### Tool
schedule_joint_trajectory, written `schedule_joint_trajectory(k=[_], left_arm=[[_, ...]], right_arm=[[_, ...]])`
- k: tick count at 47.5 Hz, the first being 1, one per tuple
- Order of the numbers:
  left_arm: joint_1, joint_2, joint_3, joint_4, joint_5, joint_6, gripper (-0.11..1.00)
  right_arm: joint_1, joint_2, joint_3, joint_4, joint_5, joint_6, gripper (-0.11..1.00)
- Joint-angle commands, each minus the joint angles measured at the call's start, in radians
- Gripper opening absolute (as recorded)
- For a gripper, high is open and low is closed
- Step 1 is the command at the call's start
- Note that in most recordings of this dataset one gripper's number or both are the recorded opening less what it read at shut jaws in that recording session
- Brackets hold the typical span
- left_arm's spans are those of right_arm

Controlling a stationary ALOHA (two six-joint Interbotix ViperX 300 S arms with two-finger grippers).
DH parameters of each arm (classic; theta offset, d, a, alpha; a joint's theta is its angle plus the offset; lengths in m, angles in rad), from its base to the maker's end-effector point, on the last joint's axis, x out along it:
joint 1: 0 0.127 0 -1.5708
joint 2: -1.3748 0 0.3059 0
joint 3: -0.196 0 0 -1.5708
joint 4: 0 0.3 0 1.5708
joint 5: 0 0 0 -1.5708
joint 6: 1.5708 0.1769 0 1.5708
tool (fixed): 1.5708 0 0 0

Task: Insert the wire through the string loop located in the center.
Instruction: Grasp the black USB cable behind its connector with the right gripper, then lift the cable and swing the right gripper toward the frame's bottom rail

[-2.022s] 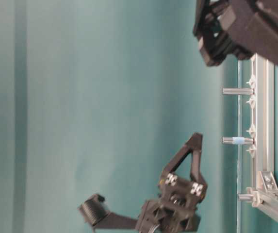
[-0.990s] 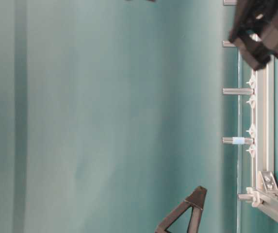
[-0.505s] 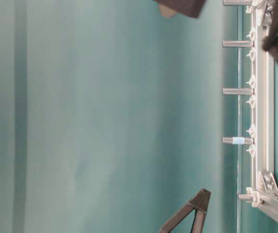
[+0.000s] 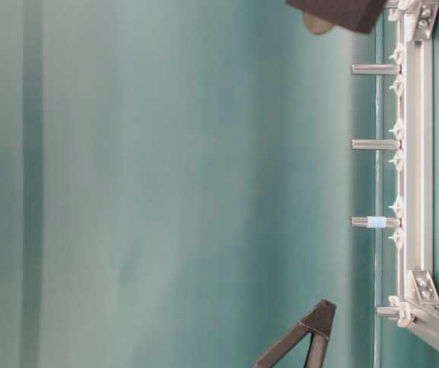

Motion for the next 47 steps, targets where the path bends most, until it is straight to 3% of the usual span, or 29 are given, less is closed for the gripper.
schedule_joint_trajectory(k=[1,19,29,47], left_arm=[[-0.008,-0.015,-0.008,0.005,-0.006,-0.008,0.10],[-0.017,-0.015,-0.008,0.003,-0.006,-0.008,0.10],[-0.020,-0.015,-0.008,0.003,-0.006,-0.008,0.10],[-0.028,-0.015,-0.008,0.003,-0.005,-0.008,0.10]], right_arm=[[0.003,-0.005,-0.014,-0.003,-0.003,-0.002,0.47],[0.003,0.006,-0.018,-0.002,0.049,-0.002,0.44],[0.003,0.006,-0.014,-0.002,0.077,-0.002,0.08],[0.003,0.002,-0.020,-0.003,0.078,-0.002,0.07]])
